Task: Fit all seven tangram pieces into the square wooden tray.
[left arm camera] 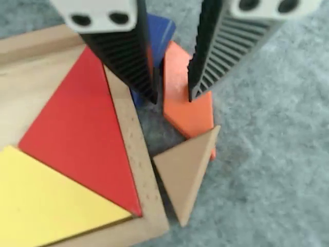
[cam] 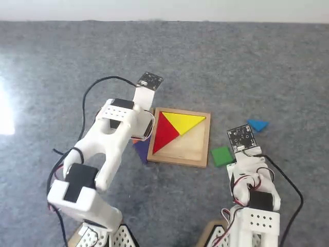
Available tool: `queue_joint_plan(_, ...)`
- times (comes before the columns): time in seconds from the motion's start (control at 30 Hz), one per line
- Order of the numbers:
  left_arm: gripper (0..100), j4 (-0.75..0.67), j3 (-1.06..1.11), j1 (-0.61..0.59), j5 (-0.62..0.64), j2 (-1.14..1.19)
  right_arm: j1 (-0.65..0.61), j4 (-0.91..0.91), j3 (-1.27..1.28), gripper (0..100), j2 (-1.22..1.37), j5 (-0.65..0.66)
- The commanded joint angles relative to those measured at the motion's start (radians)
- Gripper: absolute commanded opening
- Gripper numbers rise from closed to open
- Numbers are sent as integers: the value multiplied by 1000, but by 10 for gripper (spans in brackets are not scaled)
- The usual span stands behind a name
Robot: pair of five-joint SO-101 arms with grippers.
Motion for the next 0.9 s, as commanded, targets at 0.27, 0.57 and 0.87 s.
queue_joint_plan(0.27,109,29,-41,5,9,43,-8,-24,-6,9,-16,12)
queue_joint_plan(0.57,156,160,-90,-94,-41,61,-8,-24,-6,9,-16,12)
queue_joint_plan(0.87,156,161,-166,-129,-58,143,-8,-24,-6,9,-16,12)
